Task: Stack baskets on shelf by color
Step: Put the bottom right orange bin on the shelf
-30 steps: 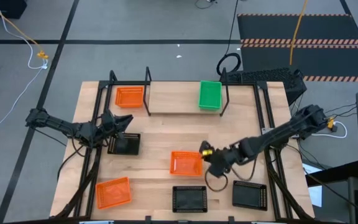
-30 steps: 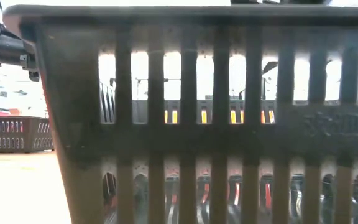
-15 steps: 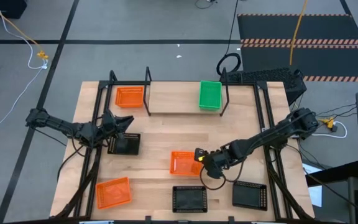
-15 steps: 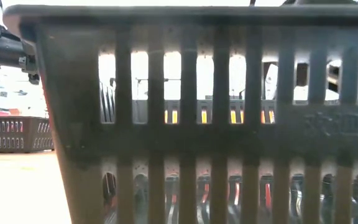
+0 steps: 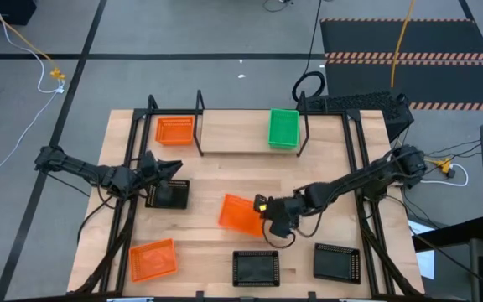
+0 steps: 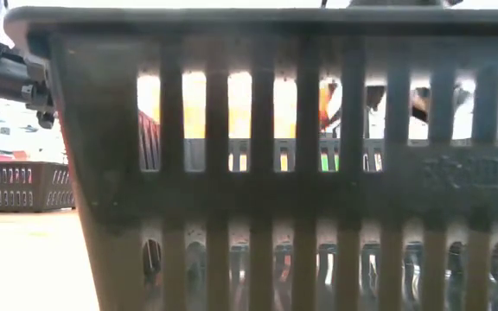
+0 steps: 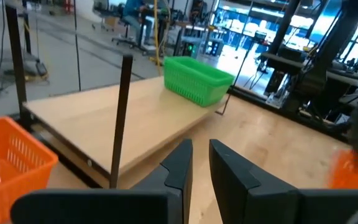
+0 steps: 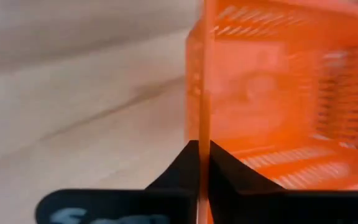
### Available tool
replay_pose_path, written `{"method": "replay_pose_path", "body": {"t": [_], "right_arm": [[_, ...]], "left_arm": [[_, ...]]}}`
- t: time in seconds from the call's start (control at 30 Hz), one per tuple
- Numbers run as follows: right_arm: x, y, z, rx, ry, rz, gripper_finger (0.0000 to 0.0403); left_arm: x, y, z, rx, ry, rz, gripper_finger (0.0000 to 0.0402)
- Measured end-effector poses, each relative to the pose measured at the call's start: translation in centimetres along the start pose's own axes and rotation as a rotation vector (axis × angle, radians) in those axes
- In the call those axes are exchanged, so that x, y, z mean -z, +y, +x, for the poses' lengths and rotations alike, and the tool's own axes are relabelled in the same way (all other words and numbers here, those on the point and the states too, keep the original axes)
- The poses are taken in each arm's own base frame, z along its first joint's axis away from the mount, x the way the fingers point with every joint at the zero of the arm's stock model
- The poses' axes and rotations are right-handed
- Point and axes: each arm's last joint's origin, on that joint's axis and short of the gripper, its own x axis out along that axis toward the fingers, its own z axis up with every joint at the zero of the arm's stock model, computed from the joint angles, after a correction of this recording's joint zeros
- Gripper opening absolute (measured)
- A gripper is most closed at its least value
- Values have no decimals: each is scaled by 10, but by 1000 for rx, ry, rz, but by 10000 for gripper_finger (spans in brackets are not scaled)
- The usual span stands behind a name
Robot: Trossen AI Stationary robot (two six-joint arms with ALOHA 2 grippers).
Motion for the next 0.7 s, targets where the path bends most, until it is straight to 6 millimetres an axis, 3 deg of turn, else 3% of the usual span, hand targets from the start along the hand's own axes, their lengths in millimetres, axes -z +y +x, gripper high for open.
{"method": "replay_pose_path", "body": {"t": [0.17,0.23,0.37,0.53,0.6,0.7], "right_arm": [[21,-64,-34,306,-71,246,5],[40,-94,-49,419,-15,394,4],[90,-148,-69,476,136,714,3],[154,-183,-75,377,351,1096,2],[168,-192,-75,351,398,1176,2],[181,-195,-59,299,455,1233,1]], "left_arm": [[2,1,0,-6,13,-37,56],[2,1,0,-6,13,-39,56],[2,1,0,-6,13,-30,56],[2,1,0,-11,15,-11,56],[2,1,0,-12,17,-7,56],[2,1,0,-12,17,-10,56]]}}
